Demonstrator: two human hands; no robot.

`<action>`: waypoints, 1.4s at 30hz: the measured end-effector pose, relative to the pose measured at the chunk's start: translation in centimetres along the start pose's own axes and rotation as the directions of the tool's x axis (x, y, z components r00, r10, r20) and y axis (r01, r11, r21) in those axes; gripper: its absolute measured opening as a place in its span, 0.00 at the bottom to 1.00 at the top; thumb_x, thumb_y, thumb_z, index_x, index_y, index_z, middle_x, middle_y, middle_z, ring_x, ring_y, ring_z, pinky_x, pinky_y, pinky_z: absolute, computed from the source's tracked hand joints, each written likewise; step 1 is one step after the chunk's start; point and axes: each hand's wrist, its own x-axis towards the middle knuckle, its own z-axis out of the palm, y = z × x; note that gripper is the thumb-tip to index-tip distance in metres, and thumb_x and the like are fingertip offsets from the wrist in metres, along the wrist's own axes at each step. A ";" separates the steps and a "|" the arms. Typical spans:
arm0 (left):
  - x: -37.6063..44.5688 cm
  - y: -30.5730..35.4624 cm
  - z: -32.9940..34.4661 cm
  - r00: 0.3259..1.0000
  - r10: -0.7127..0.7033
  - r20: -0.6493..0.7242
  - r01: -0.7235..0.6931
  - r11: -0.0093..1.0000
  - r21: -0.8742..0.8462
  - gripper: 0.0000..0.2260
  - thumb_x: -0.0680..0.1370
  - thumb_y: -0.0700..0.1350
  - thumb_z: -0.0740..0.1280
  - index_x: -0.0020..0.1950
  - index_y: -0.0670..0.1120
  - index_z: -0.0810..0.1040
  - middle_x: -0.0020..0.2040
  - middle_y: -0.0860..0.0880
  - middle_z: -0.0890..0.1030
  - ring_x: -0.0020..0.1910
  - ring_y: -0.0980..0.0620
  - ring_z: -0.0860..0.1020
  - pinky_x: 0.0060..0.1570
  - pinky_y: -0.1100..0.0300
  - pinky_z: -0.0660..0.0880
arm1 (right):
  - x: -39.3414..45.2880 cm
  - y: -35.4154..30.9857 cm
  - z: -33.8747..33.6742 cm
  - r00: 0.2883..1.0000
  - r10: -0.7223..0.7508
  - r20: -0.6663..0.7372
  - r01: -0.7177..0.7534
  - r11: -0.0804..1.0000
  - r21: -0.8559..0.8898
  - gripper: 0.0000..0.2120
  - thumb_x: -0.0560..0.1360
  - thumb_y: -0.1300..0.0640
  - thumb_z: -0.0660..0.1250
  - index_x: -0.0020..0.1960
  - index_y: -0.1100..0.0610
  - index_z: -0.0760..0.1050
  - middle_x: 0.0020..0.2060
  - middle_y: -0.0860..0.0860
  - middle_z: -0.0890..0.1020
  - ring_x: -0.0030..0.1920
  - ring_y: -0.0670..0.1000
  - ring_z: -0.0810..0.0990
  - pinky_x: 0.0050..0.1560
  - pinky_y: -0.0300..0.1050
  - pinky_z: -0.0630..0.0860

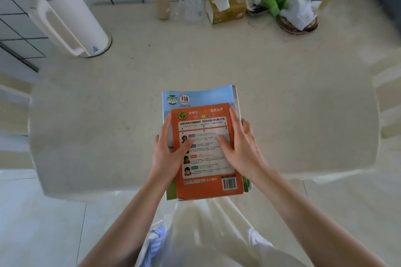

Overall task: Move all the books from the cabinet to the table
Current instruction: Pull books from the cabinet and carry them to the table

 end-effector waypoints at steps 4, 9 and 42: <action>4.3 1.2 0.9 1.000 0.006 -0.030 -0.007 0.999 -0.032 0.37 0.67 0.55 0.75 0.70 0.72 0.59 0.61 0.50 0.79 0.54 0.49 0.83 0.45 0.44 0.82 | 5.1 0.6 -0.8 1.000 -0.007 0.002 0.007 0.999 0.051 0.38 0.76 0.44 0.64 0.76 0.42 0.42 0.69 0.48 0.65 0.62 0.39 0.60 0.60 0.42 0.60; 8.4 2.7 1.6 0.993 0.000 -0.115 -0.007 0.998 -0.060 0.50 0.72 0.41 0.75 0.77 0.63 0.41 0.57 0.51 0.76 0.47 0.58 0.83 0.40 0.57 0.83 | 10.1 0.6 -1.6 0.999 -0.049 0.013 0.048 0.993 0.104 0.46 0.75 0.47 0.68 0.77 0.45 0.37 0.71 0.49 0.64 0.66 0.43 0.63 0.63 0.45 0.62; 11.5 -1.9 -3.7 0.993 0.101 -0.056 -0.079 0.947 0.311 0.24 0.64 0.51 0.81 0.55 0.58 0.75 0.48 0.61 0.81 0.48 0.61 0.79 0.50 0.68 0.75 | 14.1 4.5 1.7 0.998 0.020 0.056 -0.027 0.991 0.131 0.27 0.63 0.57 0.80 0.59 0.55 0.76 0.50 0.45 0.80 0.56 0.51 0.78 0.56 0.45 0.74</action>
